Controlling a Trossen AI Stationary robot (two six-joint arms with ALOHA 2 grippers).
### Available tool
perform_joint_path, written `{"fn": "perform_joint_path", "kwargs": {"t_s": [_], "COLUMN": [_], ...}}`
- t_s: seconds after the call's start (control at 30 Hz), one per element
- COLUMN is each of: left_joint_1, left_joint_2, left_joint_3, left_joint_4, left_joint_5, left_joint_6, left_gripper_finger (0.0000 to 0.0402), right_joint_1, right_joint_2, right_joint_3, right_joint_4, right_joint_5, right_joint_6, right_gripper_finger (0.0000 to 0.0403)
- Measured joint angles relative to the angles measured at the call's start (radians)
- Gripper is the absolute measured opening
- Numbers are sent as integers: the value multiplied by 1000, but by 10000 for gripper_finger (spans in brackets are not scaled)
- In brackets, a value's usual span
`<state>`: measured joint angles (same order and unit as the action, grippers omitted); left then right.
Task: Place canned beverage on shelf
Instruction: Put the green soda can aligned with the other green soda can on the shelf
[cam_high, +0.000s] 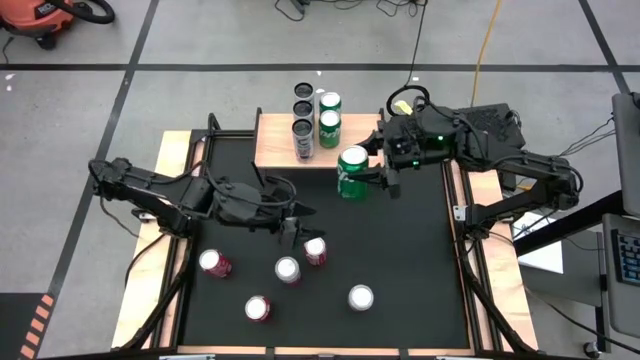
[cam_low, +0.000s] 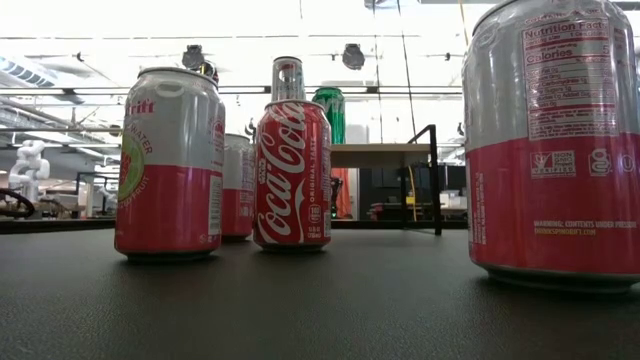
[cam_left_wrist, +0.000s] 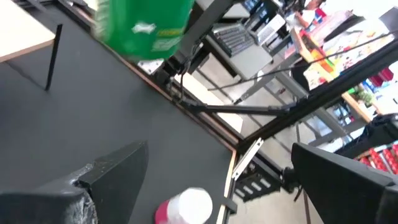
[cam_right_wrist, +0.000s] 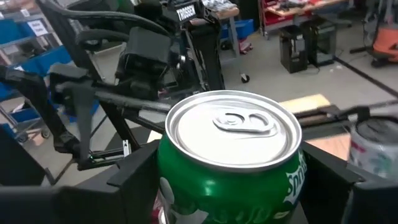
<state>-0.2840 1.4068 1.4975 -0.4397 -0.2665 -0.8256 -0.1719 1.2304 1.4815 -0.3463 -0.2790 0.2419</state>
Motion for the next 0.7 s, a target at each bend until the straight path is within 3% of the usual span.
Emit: {"fn": "perform_joint_path", "kwargs": {"t_s": [0.33, 0.5, 0.7], "left_joint_1": [0, 0, 0], "left_joint_2": [-37, -30, -13], "left_joint_3": [0, 0, 0], "left_joint_4": [-52, -47, -48], "left_joint_5": [27, 28, 14], "left_joint_6": [73, 65, 34], "left_gripper_finger": [398, 398, 398], "right_joint_1": [27, 78, 141], "right_joint_2": [-162, -236, -299], "right_joint_3": [0, 0, -30], "right_joint_4": [-117, -154, -236], "right_joint_5": [151, 163, 266], "right_joint_6": [64, 98, 90], "right_gripper_finger": [279, 279, 279]}}
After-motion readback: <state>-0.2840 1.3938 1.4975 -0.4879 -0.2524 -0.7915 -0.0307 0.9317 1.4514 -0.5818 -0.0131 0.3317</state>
